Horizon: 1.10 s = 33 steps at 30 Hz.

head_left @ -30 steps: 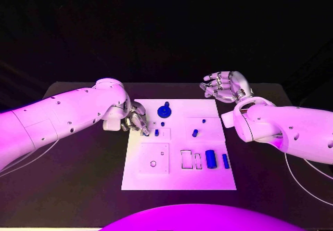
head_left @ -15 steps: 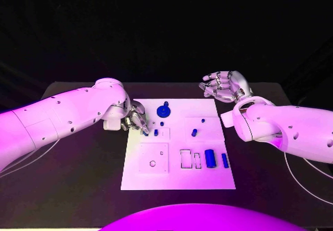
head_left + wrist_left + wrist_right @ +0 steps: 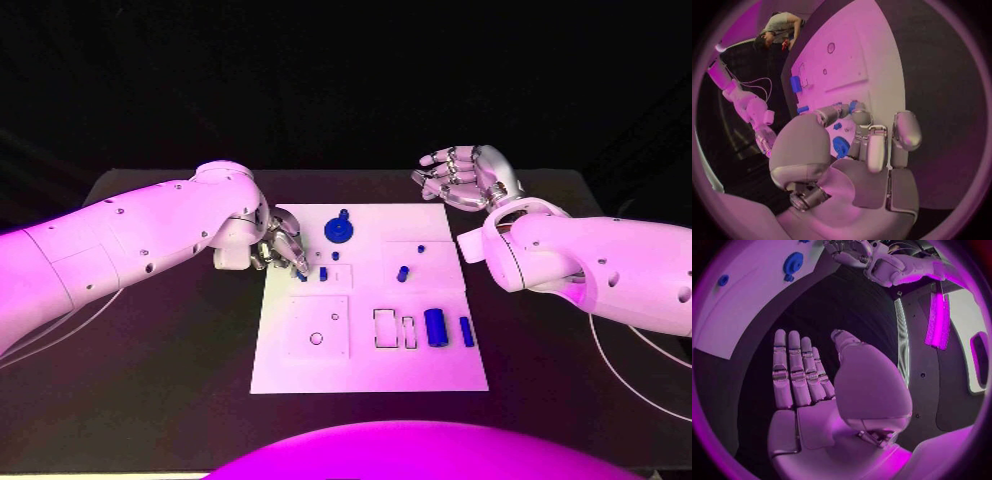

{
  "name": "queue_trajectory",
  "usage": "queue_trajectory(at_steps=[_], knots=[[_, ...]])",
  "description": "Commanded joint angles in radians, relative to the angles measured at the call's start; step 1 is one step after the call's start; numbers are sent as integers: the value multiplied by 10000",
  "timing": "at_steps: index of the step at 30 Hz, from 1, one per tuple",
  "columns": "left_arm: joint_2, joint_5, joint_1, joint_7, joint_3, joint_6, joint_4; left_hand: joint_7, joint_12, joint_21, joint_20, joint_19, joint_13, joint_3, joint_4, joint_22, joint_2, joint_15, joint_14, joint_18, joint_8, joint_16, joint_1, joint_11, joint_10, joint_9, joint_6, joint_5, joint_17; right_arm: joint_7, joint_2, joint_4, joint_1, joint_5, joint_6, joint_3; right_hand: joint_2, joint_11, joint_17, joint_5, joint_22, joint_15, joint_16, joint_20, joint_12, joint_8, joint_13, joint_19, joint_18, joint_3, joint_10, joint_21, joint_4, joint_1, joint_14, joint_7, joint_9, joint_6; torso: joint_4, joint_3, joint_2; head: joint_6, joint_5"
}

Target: Assemble the parts on the task board

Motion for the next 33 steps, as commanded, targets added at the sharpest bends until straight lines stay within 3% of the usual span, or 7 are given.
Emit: queue_trajectory(at_steps=[1, 8, 14, 19, 23, 33], knots=[[66, 156, -100, -2, -61, 122, 42, -56, -31, -72, -44, -53, 1, 9, -83, -33, -36, -73, 816, -16, -63, -27, -89, -90, -19, -29, 46, -70, 2032, 46, 7, 9, -5, -26, 216, 2, -29, 55, -79, 10, -148, 30, -122, 35, -75, -27, -87, -144, 129, -46, -39, -45, -23, 34, -136, 164, -12, -73, 0, -7, -9, -3, 7], [40, 160, -100, -14, -76, 220, 37, -70, -62, -91, -53, -66, -56, -42, -99, -56, -39, -83, 807, -11, -98, -38, -15, -104, -58, -44, 47, -55, 2006, 42, 13, -1, -5, -26, 229, 2, -24, 67, -134, 8, -243, 49, -173, 55, -90, -25, -147, -186, 131, -62, -59, -43, -23, 37, -178, 173, -16, -80, 0, -5, -3, 6, 10], [26, 190, -100, -10, -83, 162, 57, -41, -52, -123, -49, -68, -47, -413, 236, -79, -58, -69, 802, -13, -189, -43, -218, -79, -88, -93, 124, -96, 1997, 38, 20, -8, -5, -26, 236, 2, -22, 69, -144, 8, -259, 53, -182, 58, -92, -25, -158, -194, 131, -64, -61, -43, -23, 38, -186, 174, -17, -81, 0, -8, -4, 4, 4], [23, 377, -102, -3, -87, 44, 85, -62, -41, -123, -51, -51, -39, -469, 324, -70, 66, -75, 827, -14, -236, -16, -158, -96, -72, -116, 152, -56, 2064, 34, 29, -15, -5, -26, 249, 2, -20, 73, -159, 9, -284, 58, -195, 64, -95, -24, -174, -206, 131, -67, -65, -43, -23, 41, -198, 177, -18, -83, -2, -4, -3, 4, 6], [17, 592, -104, 0, -92, -31, 91, 18, -136, -94, -70, 9, -76, 579, -267, -26, 478, -76, 873, -26, -277, 32, 636, -77, -13, -69, 124, 92, 2184, 30, 35, -22, -5, -26, 257, 2, -20, 73, -159, 9, -284, 58, -195, 64, -95, -24, -174, -206, 131, -67, -65, -43, -23, 41, -198, 177, -18, -83, -1, 2, -9, 2, 10], [-2, 894, -105, -4, -109, -94, 80, 36, -102, -35, -43, 68, 5, 1067, -447, 52, 531, -54, 911, -39, -266, 74, 538, -56, 112, -27, 230, 110, 2291, -2, 40, -35, -5, -28, 289, 2, -18, 75, -173, 13, -308, 62, -206, 68, -98, -24, -189, -216, 131, -69, -68, -42, -27, 48, -208, 180, -19, -85, -4, -1, -4, 15, 23]])
